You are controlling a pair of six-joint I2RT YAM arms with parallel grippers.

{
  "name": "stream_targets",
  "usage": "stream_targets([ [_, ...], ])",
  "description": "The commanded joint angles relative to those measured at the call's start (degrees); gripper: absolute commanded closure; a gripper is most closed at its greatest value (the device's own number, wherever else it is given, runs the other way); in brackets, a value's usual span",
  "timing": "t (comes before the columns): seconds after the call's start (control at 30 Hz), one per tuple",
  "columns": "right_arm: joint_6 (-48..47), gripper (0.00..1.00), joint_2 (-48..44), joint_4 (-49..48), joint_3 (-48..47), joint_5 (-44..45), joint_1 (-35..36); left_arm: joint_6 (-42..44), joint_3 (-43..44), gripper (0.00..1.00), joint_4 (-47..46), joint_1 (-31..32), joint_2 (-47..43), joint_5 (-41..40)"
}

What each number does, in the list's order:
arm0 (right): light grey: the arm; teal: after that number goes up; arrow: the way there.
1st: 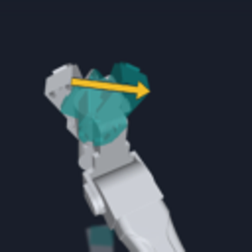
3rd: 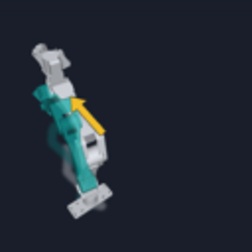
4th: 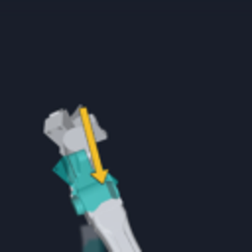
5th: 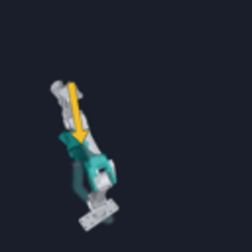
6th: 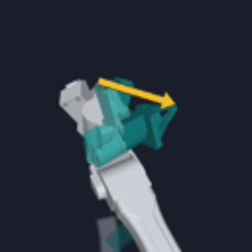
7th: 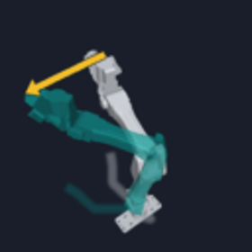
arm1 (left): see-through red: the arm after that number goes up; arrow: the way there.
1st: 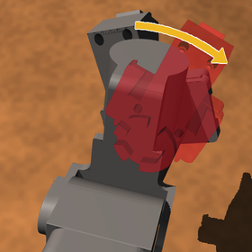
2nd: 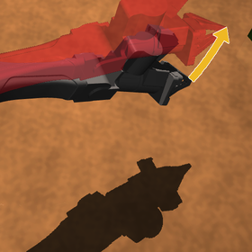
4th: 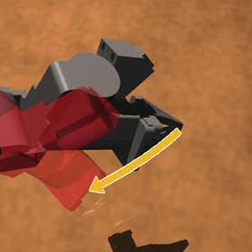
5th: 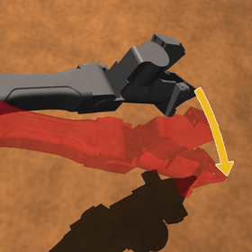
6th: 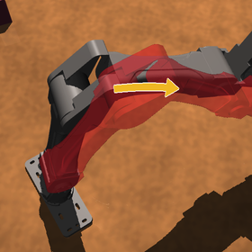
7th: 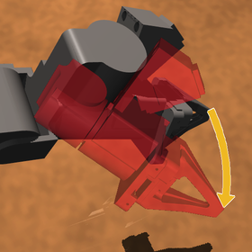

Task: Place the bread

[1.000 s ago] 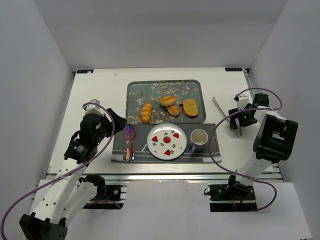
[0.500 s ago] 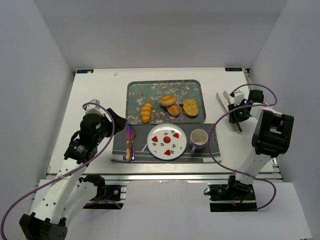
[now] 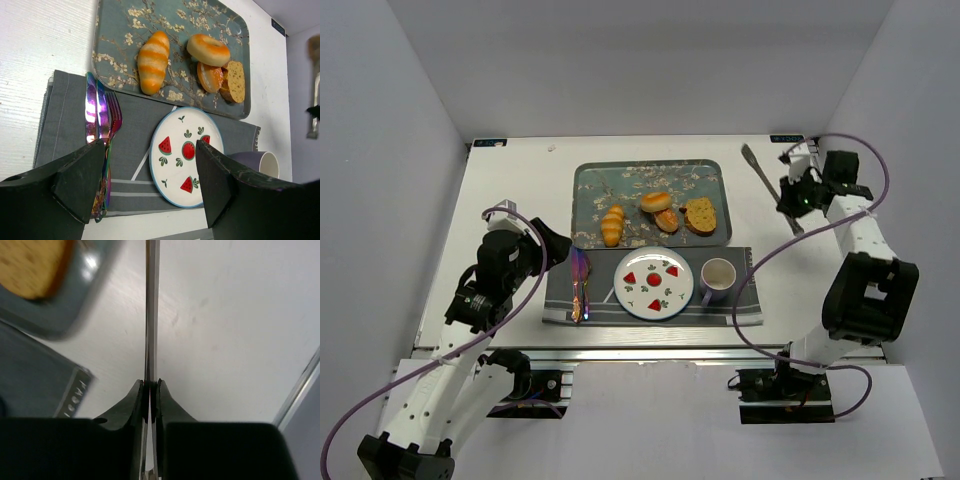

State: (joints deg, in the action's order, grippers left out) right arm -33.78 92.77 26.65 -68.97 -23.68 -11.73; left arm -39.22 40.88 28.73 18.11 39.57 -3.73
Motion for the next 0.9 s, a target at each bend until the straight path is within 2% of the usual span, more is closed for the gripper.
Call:
stream_targets([
  [0.0, -1.46, 0.87, -6.53, 4.02, -5.56, -6.29, 7.05, -0.42, 1.48, 0.18, 0.19, -0.27, -0.37, -0.58],
  [0.17, -0.15, 0.67, -8.66, 3.05, -7.22, -4.27, 19.43, -0.59, 2.44, 0.18, 1.15, -0.18, -0.63, -0.40],
  [0.3, 2.14, 0.64, -6.12, 3.84, -10.65, -4.44, 23.85, -0.94, 2.53, 0.18, 2.20, -0.18, -2.21, -0.84],
  [0.43, 0.56, 0.62, -5.23, 4.72, -12.15, -2.43, 28.06, -1.47, 2.18, 0.18, 3.17, -0.18, -3.80, -1.28],
  [0.87, -6.82, 0.52, -4.53, 3.32, -9.70, 7.06, 36.60, -2.00, 2.01, 0.18, 4.05, -0.18, -4.86, -1.72],
])
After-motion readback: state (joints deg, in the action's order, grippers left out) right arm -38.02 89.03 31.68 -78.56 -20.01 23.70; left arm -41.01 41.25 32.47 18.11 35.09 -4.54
